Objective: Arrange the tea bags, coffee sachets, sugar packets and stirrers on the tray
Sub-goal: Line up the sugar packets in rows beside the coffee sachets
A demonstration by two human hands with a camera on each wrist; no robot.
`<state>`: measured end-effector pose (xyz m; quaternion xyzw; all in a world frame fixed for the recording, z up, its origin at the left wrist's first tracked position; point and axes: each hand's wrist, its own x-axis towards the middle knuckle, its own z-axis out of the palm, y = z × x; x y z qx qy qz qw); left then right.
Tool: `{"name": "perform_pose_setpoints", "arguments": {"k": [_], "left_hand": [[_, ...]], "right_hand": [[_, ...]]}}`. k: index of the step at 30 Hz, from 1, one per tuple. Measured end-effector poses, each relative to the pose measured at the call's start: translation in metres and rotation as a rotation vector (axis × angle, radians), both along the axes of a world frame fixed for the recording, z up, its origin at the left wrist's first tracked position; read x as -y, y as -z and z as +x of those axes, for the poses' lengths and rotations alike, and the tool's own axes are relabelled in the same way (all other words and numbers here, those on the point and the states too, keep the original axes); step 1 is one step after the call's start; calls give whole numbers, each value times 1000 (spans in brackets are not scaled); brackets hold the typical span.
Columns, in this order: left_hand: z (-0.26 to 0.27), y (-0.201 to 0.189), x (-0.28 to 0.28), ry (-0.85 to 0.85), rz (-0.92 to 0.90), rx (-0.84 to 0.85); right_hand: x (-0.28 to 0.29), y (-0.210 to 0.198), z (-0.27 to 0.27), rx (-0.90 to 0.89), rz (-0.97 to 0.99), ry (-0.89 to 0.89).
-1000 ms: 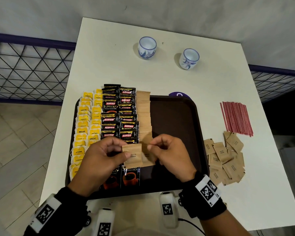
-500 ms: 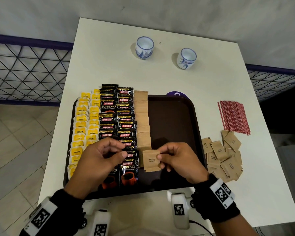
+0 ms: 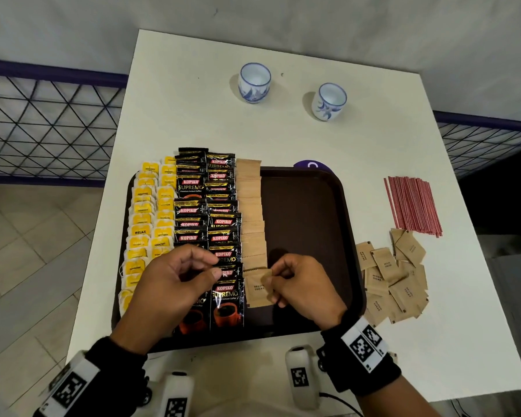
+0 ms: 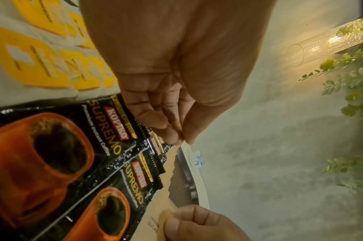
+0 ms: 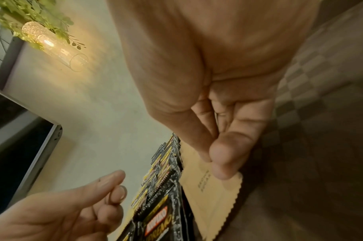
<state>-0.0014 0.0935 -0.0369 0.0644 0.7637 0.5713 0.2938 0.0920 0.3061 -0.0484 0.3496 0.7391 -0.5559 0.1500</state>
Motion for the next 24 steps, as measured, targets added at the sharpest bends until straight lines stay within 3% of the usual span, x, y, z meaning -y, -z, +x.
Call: {"name": "perform_pose_setpoints", "arguments": {"k": [12, 24], "left_hand": [[0, 5, 0, 7, 1, 6], [1, 4, 0, 14, 3, 16]], "right_hand": [[10, 2, -5, 4, 174, -14], [14, 1, -3, -6, 197, 2]]}}
